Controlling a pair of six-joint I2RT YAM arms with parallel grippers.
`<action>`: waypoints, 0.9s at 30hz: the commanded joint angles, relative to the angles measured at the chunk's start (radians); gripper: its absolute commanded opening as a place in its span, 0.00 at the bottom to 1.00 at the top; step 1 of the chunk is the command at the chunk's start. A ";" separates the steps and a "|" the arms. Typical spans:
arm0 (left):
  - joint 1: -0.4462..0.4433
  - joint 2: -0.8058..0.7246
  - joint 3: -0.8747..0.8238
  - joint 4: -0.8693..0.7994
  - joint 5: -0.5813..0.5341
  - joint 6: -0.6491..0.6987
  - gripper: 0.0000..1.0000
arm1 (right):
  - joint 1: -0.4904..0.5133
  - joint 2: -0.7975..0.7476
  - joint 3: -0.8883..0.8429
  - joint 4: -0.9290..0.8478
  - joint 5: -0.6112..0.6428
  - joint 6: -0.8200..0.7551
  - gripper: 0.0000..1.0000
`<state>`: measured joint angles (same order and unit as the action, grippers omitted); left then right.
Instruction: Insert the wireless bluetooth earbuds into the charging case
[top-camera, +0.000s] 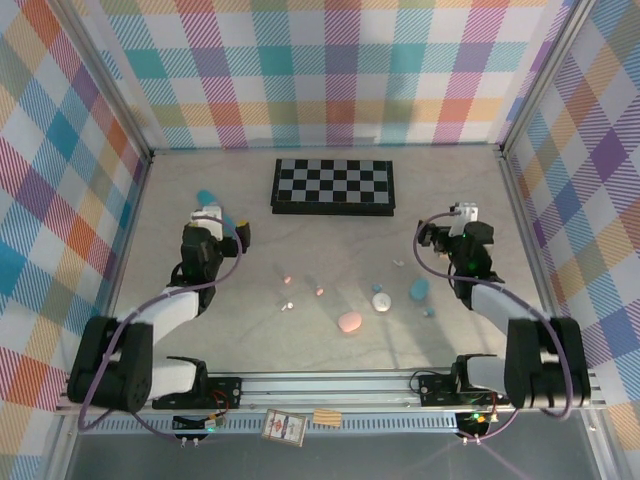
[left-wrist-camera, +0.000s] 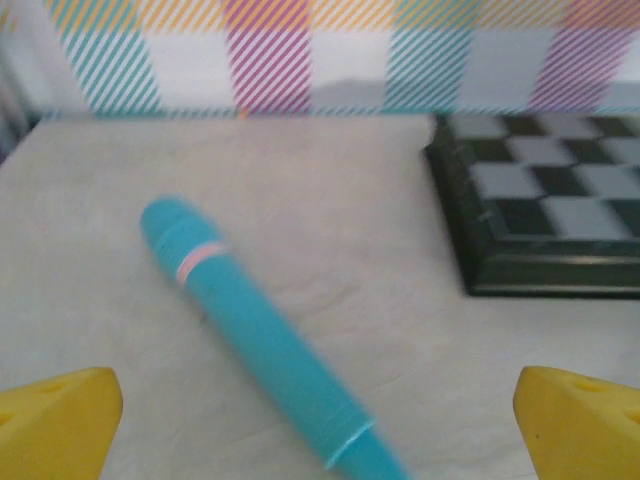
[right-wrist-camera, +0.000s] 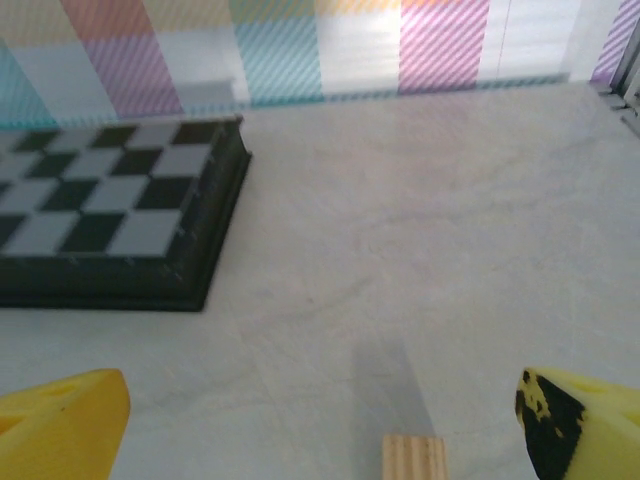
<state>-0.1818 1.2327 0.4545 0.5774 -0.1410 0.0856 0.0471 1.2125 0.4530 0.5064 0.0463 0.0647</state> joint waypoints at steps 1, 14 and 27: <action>-0.085 -0.096 0.077 -0.203 -0.019 0.044 1.00 | 0.042 -0.118 0.052 -0.258 0.016 0.138 0.99; -0.419 -0.208 0.208 -0.561 0.407 0.090 1.00 | 0.394 -0.493 0.098 -1.127 0.228 0.605 0.99; -0.446 -0.150 0.196 -0.512 0.621 0.111 1.00 | 0.443 -0.251 0.064 -1.075 0.191 0.635 0.95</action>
<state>-0.6144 1.0817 0.6388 0.0509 0.4305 0.1844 0.4843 0.9260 0.5270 -0.5831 0.2310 0.6823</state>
